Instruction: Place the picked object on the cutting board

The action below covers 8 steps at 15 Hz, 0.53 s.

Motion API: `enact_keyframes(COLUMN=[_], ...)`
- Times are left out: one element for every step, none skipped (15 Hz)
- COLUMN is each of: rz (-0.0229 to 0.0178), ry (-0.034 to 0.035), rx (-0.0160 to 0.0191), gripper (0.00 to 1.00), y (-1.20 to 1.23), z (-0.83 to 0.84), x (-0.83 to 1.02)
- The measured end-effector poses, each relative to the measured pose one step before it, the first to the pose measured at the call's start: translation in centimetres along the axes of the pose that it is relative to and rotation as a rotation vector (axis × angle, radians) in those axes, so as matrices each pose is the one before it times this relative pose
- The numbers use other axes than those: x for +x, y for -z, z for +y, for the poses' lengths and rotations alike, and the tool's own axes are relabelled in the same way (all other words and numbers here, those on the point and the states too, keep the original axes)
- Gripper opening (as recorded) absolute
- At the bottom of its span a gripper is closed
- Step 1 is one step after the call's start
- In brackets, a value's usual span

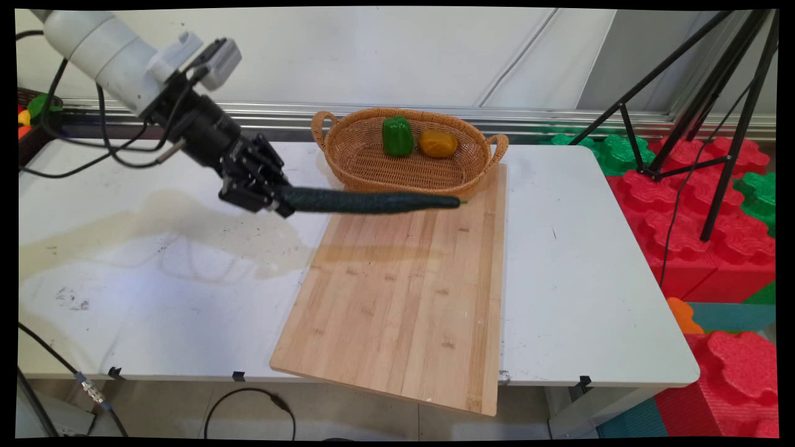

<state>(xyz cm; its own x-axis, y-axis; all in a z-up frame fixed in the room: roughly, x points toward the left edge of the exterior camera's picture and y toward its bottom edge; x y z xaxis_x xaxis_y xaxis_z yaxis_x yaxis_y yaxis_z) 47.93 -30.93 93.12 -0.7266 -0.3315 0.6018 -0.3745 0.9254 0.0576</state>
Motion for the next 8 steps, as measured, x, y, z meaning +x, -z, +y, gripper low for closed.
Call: enact_keyframes(rz=[-0.01064, -0.00884, -0.00744, -0.00731, -0.00603, -0.00613, -0.00359, -0.00593], ry=[-0.01294, -0.00896, -0.00694, -0.00405, -0.00233, -0.00156, -0.00081, -0.00097], rx=[-0.0095, -0.00771, -0.00596, -0.00455, -0.00291, -0.0023, -0.00045, -0.00066], gripper=[0.0, 0.0, 0.0, 0.0, 0.0, 0.0, 0.0, 0.0], y=[-0.584, -0.505, -0.535, -0.624, -0.691, -0.665, -0.583, -0.871], z=[0.588, 0.393, 0.348, 0.313, 0.269, 0.262, 0.132, 0.156], x=[-0.21, -0.157, -0.107, -0.104, -0.067, -0.063, 0.015, 0.056])
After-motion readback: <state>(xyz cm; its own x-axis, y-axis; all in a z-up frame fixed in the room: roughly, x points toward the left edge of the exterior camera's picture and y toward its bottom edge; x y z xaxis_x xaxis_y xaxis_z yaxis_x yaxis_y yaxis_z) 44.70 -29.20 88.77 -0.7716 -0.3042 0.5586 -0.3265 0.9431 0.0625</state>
